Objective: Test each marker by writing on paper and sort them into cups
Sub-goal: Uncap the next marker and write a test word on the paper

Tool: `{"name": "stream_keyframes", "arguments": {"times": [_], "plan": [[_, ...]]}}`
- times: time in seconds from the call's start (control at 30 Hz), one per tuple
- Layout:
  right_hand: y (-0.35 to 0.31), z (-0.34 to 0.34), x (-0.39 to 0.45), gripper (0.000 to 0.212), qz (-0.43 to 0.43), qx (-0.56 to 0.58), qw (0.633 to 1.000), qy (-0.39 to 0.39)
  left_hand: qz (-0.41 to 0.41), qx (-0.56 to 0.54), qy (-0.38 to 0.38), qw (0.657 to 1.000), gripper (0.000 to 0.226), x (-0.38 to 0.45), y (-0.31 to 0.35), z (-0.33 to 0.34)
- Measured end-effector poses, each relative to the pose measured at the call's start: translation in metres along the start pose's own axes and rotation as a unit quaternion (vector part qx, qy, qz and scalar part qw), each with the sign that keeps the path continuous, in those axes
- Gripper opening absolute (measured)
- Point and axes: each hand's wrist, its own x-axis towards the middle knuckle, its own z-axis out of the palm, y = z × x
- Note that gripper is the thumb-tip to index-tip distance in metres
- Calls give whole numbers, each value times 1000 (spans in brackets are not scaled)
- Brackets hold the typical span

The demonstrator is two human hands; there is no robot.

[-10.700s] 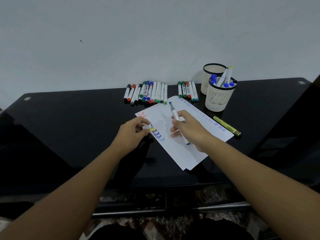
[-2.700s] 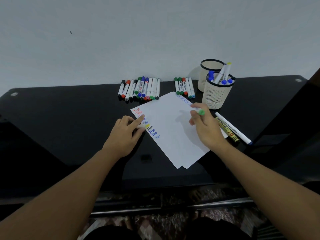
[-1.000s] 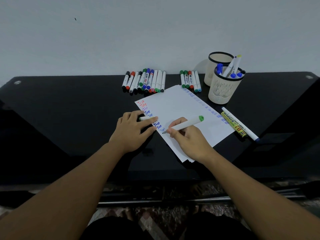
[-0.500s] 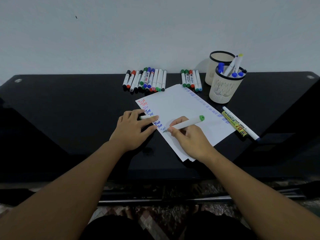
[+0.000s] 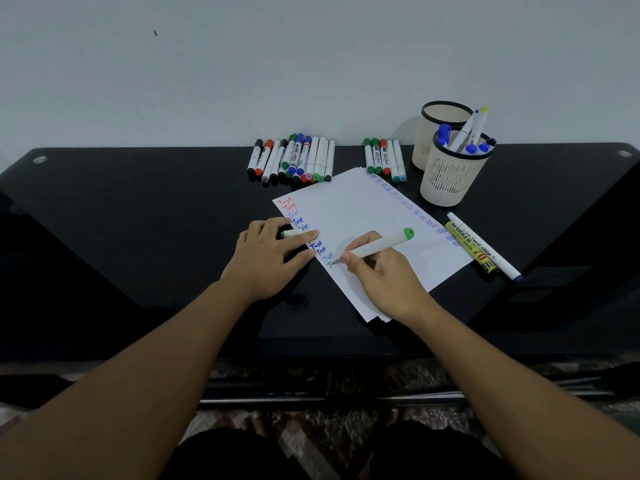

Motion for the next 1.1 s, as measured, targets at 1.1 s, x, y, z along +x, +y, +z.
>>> {"name": "stream_keyframes", "arguments": {"times": [1.1], "plan": [[-2, -4, -1, 3, 23, 41, 999, 12, -1, -4, 6, 1000, 43, 0, -1, 1]]}}
